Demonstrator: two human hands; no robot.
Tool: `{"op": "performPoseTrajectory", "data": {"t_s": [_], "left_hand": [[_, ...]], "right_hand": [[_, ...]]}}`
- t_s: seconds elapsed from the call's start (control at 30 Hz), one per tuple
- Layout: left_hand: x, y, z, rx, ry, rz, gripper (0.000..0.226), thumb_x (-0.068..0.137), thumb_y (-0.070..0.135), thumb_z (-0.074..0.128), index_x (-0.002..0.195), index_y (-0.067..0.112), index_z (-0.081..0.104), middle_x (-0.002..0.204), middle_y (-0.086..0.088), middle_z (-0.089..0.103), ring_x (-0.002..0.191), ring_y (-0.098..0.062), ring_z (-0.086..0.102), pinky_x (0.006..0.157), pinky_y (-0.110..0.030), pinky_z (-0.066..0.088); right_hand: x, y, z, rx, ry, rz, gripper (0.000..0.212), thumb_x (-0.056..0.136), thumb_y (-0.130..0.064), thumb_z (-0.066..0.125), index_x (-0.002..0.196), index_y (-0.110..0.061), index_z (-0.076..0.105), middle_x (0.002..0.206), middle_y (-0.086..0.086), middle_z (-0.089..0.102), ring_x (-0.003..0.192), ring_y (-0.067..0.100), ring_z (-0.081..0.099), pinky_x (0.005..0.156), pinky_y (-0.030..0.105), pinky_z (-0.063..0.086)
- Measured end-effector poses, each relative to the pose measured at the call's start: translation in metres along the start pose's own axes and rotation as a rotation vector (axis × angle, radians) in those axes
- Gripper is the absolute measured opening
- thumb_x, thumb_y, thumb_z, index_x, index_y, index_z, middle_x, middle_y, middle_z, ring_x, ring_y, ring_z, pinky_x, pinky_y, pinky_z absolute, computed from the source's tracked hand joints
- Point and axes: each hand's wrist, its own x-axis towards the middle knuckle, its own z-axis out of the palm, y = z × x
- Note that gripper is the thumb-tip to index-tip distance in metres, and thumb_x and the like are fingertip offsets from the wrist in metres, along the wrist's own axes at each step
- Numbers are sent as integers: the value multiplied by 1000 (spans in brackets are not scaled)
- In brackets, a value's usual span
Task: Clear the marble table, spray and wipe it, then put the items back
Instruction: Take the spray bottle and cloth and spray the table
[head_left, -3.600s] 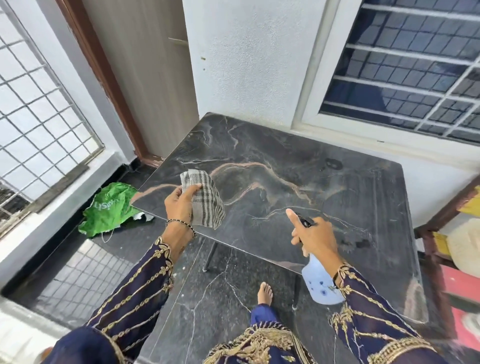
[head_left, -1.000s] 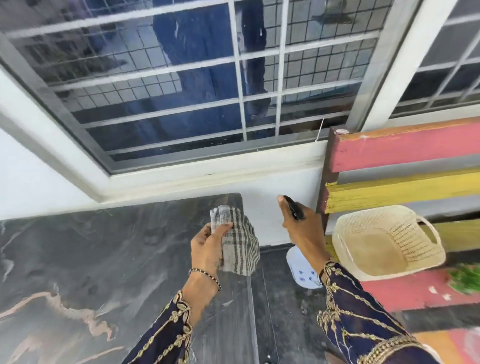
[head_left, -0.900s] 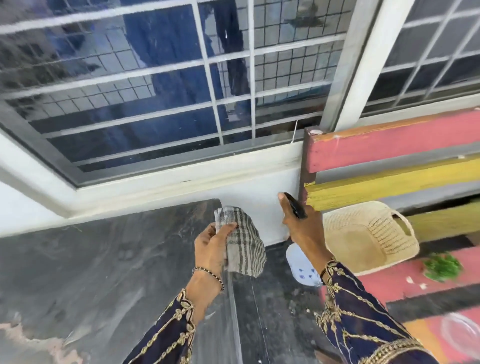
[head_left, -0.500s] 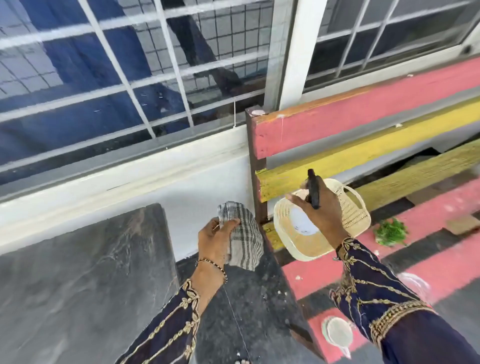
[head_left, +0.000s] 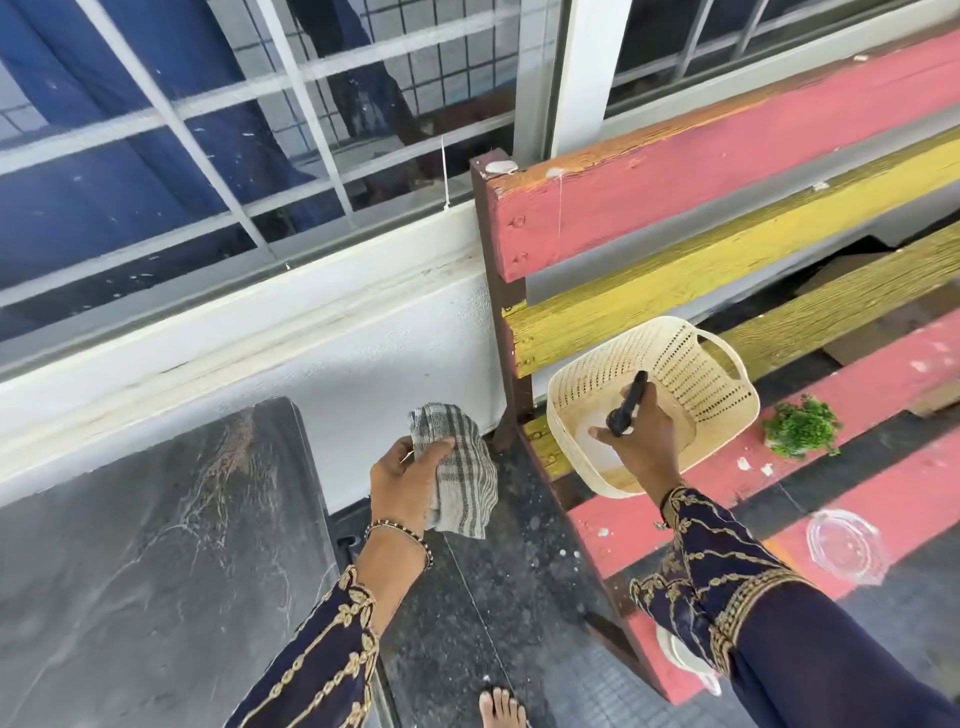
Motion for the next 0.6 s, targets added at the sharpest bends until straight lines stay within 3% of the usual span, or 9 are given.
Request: {"op": "performPoseTrajectory", "data": {"t_s": [0.13, 0.23, 0.33, 0.4, 0.5, 0.6], "left_hand": [[1, -3, 6, 9, -4, -7, 26, 81, 14, 71, 101, -2, 65, 91, -18, 73, 64, -17, 71, 49, -19, 52], [-2, -5, 11, -12, -17, -9, 26, 81, 12, 71, 101, -2, 64, 91, -18, 73, 62, -16, 70, 48, -18, 52], [-9, -4, 15, 9, -20, 10, 26, 79, 12, 73, 99, -2, 63, 92, -20, 73, 73, -24, 70, 55, -22, 54], [-15, -2, 16, 16, -34, 26, 22, 78, 12, 74, 95, 1, 63, 89, -19, 72, 75, -26, 69, 57, -24, 54], [-28, 3, 13, 22, -58, 76, 9, 77, 11, 74, 78, 11, 65, 81, -16, 70, 75, -25, 63, 69, -32, 50], [-40, 7, 4, 11, -59, 102, 12, 76, 9, 75, 72, 16, 66, 78, -13, 68, 74, -24, 61, 74, -37, 48]], "right_hand": [[-2, 4, 2, 26, 21, 61, 72, 67, -12, 95, 120, -4, 46, 96, 8, 68, 91, 31, 72, 77, 33, 53], [-4, -1, -6, 15, 32, 74, 71, 68, -8, 93, 122, -2, 47, 110, 16, 72, 97, 33, 73, 86, 42, 58], [-13, -8, -14, 27, 56, 91, 65, 71, 1, 89, 123, 1, 51, 117, 17, 71, 90, 28, 74, 83, 35, 58], [-23, -14, -18, 61, 61, 125, 62, 72, 5, 86, 123, 2, 52, 120, 17, 69, 89, 26, 72, 84, 40, 60], [-44, -30, -22, 60, 45, 155, 61, 74, 4, 85, 124, 1, 50, 125, 17, 65, 91, 29, 69, 77, 39, 59], [-70, -51, -20, 53, 35, 150, 53, 81, -3, 81, 125, -1, 51, 125, 15, 64, 88, 22, 63, 77, 32, 53]]}}
